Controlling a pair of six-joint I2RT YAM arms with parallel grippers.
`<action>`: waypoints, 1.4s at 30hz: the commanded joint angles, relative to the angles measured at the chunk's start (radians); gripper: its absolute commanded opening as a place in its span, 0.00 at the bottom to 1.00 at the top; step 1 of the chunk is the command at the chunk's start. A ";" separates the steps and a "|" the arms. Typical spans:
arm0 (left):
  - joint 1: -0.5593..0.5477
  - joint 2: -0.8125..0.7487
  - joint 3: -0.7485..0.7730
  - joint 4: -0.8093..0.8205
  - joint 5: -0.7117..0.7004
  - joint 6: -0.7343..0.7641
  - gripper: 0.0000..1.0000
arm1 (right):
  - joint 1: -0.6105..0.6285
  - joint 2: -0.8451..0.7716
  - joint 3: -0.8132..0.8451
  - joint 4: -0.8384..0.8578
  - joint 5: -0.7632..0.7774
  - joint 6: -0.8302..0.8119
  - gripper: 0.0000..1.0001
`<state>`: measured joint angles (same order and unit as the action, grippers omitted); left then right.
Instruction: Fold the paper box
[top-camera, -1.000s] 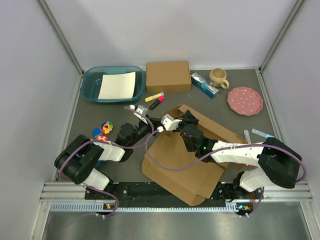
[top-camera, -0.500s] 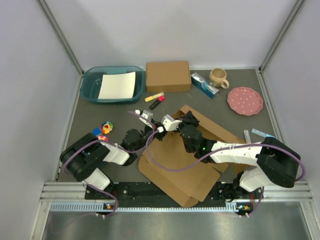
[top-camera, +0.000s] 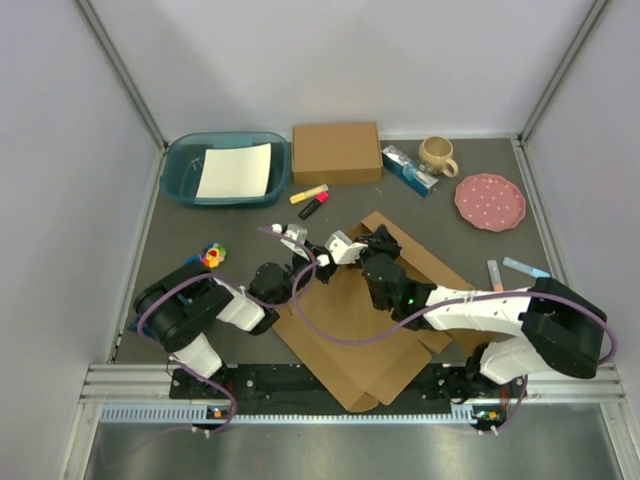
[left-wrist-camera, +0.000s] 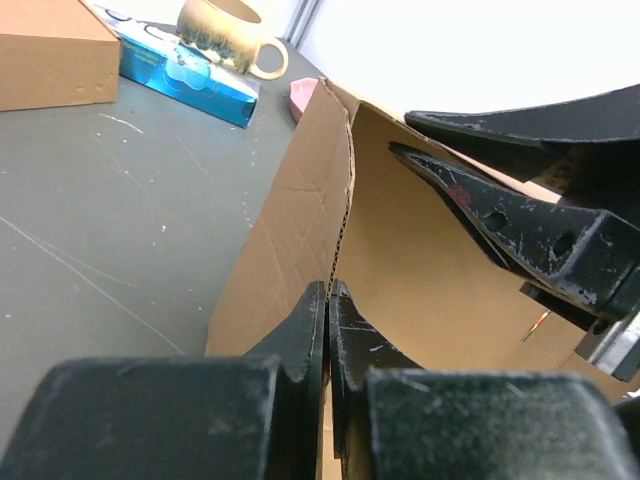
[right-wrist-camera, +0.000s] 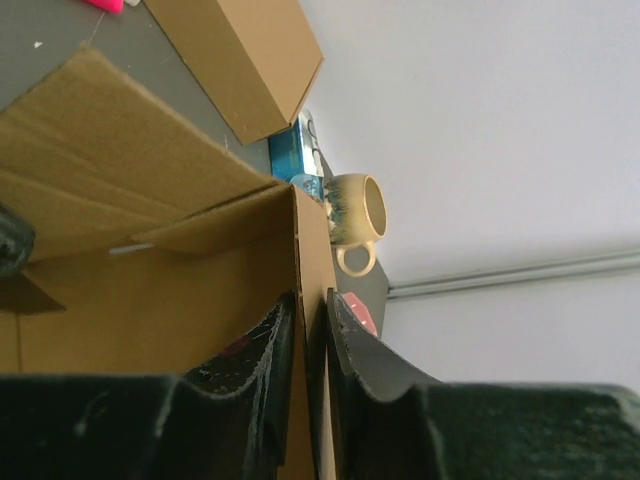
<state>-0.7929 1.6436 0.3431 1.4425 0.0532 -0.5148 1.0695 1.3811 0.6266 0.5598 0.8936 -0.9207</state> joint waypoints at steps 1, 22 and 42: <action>-0.011 0.004 -0.027 0.110 -0.091 0.058 0.00 | 0.024 -0.046 -0.019 -0.070 0.015 0.077 0.21; -0.011 -0.025 -0.006 0.007 -0.167 0.148 0.00 | 0.033 -0.152 -0.011 -0.175 -0.012 0.177 0.30; -0.017 -0.053 -0.018 0.038 -0.093 0.113 0.07 | 0.035 -0.106 -0.076 -0.176 -0.022 0.177 0.05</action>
<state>-0.8017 1.6169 0.3367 1.4044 -0.0910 -0.3882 1.0931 1.2449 0.5869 0.4309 0.8993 -0.7956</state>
